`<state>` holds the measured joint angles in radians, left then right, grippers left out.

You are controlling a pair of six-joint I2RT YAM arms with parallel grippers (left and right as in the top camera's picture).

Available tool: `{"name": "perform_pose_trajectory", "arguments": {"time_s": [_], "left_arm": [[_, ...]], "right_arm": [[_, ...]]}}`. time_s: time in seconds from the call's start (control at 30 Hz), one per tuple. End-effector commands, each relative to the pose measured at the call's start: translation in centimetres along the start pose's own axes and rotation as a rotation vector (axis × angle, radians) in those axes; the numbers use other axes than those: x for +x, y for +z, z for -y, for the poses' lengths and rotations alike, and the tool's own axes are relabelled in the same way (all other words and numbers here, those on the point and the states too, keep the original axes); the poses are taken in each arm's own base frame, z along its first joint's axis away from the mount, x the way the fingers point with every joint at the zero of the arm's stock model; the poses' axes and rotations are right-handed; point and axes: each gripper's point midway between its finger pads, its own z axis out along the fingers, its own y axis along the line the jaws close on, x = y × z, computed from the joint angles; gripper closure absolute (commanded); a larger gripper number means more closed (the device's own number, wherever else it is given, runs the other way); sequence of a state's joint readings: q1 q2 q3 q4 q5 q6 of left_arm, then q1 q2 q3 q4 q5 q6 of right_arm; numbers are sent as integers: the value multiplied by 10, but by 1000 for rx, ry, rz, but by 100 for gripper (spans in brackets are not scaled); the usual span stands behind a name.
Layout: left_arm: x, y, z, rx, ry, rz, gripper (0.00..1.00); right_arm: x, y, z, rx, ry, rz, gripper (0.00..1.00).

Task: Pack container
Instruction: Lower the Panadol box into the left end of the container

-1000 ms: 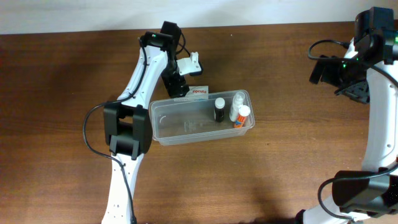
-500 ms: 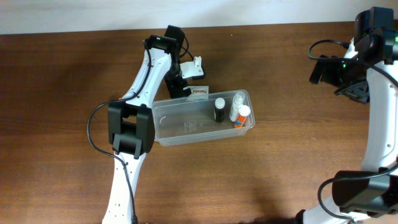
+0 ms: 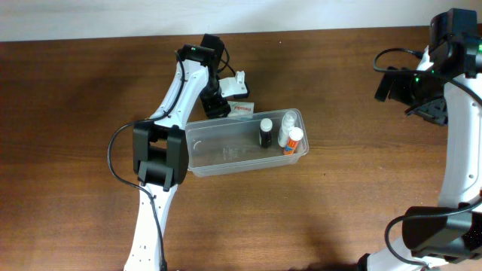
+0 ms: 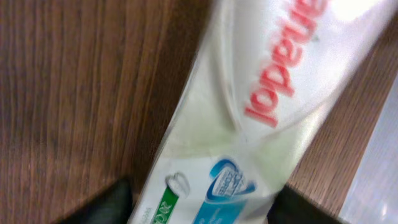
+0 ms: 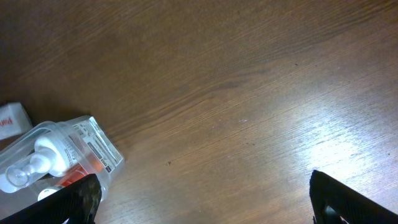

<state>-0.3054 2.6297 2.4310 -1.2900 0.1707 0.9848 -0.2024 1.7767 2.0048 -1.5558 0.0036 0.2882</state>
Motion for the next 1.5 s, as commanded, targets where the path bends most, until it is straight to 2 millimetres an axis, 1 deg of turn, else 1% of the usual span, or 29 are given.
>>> {"name": "perform_pose_trajectory", "arguments": {"time_s": [0.0,0.03,0.1,0.3,0.4,0.47,0.6,0.7,0.9,1.0,1.2,1.33,1.47], "left_arm": [[-4,5,2,20,-23,21,62],[-4,5,2,20,-47,21,66],[-4,5,2,20,-84,20,69],[-4,5,2,21,-183,19,71],[-3,5,2,19,-189,16,77],[-3,5,3,22,-189,14,78],[-4,-6,4,26,-191,10,78],[-8,-24,0,-1,-213,20,78],[-17,-78,-8,-87,-224,49,78],[-19,-104,-3,-108,-221,64,77],[-17,-150,13,-133,-215,85,76],[-14,-185,14,-210,-295,103,76],[-11,-216,18,-252,-374,150,76]], "right_arm": [[-1,-2,2,7,7,10,2],[-1,-2,2,7,7,10,2],[-1,-2,2,7,7,10,2],[-1,-2,2,7,7,10,2],[-1,-2,2,7,7,10,1],[-1,-2,2,7,7,10,2],[-1,-2,2,7,7,10,2],[-1,-2,2,7,7,10,1],[-1,-2,2,7,7,10,2],[-1,-2,2,7,7,10,2],[-1,-2,2,7,7,10,2],[-1,-2,2,7,7,10,2],[-1,-2,2,7,7,10,2]]}}
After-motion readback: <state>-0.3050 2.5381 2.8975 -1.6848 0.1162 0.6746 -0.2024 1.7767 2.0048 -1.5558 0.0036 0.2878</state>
